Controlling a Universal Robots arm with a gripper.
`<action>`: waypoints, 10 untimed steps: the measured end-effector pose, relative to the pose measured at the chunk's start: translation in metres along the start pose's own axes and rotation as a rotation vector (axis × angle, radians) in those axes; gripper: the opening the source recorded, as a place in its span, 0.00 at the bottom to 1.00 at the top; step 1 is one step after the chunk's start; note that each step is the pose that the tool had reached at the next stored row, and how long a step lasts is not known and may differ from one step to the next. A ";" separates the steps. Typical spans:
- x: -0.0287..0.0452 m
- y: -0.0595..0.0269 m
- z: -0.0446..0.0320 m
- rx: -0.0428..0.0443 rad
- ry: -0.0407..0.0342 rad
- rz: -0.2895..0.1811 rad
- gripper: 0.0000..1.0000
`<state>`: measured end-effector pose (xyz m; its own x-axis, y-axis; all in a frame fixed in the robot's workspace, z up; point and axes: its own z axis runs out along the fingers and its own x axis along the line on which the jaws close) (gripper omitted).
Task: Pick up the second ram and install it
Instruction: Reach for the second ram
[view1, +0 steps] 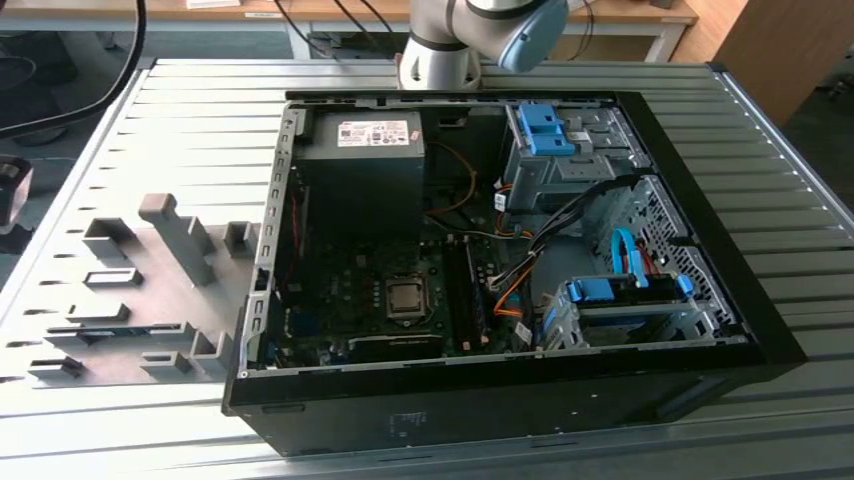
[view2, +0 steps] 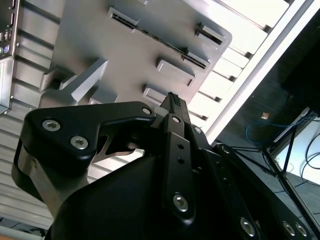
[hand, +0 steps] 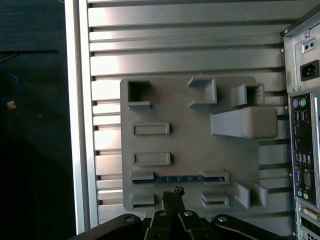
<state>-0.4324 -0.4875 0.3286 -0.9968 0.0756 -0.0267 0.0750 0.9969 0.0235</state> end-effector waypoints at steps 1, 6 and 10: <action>0.0000 -0.0005 0.0013 0.0000 0.0000 0.000 0.11; -0.0001 -0.0051 0.0090 0.0003 0.0003 0.000 0.11; -0.0003 -0.0111 0.0162 0.0000 0.0001 0.000 0.11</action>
<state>-0.4324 -0.4982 0.3122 -0.9968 0.0757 -0.0266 0.0751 0.9969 0.0235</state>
